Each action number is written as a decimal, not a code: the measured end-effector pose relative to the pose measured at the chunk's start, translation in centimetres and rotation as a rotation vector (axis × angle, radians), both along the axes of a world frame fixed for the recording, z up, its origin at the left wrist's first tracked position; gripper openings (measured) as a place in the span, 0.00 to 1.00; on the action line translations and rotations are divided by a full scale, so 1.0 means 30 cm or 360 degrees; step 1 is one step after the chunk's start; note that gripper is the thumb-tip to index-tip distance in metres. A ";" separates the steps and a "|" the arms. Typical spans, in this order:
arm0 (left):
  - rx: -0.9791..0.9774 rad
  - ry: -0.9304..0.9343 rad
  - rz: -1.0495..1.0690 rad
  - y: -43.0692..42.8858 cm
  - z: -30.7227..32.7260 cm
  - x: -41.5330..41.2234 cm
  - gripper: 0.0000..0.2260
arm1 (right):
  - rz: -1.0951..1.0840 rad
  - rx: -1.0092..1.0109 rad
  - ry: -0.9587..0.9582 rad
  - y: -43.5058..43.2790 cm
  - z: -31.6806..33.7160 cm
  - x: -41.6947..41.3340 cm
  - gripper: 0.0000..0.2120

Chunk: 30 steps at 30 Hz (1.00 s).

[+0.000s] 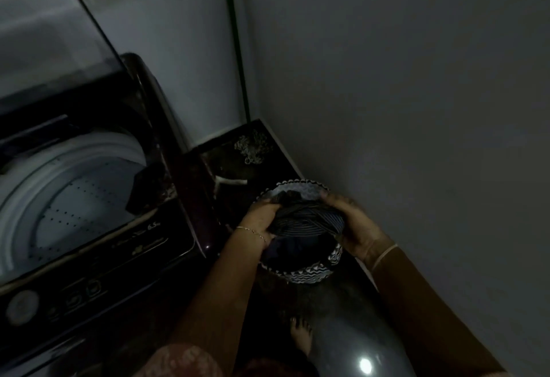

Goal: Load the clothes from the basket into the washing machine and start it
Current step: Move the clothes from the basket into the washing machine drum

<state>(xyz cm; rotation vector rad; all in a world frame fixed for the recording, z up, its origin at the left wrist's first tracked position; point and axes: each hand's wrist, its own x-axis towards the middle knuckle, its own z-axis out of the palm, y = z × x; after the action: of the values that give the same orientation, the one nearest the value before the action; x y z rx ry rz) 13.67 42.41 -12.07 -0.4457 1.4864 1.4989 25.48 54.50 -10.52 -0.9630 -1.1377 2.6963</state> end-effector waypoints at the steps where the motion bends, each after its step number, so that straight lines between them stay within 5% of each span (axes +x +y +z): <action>1: -0.0008 0.0068 -0.0007 -0.010 0.024 -0.001 0.13 | 0.0031 0.0108 0.0018 -0.001 0.008 0.011 0.07; 8: 0.0211 0.0413 -0.0127 -0.046 0.234 -0.001 0.22 | 0.0135 0.0876 -0.0182 -0.030 0.037 0.041 0.20; 11: 0.0318 0.0522 -0.0207 -0.048 0.331 -0.005 0.21 | 0.0238 0.1005 -0.0233 -0.040 0.040 0.040 0.42; 18: 0.0601 0.0838 -0.0319 -0.039 0.553 -0.007 0.22 | 0.0505 0.1430 -0.0289 -0.001 0.043 -0.022 0.63; 24: 0.1030 0.1075 -0.0276 -0.041 0.715 -0.013 0.19 | 0.0369 0.1289 -0.0168 -0.029 0.165 -0.093 0.49; 30: 0.1240 0.1186 -0.0267 -0.027 0.830 -0.039 0.21 | 0.0026 0.1276 -0.0211 -0.036 0.312 -0.183 0.13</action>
<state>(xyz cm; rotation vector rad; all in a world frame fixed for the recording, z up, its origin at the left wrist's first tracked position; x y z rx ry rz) 12.49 41.60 12.82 0.7544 1.2555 2.0531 19.99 53.42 -1.16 -0.9611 -2.0013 1.8705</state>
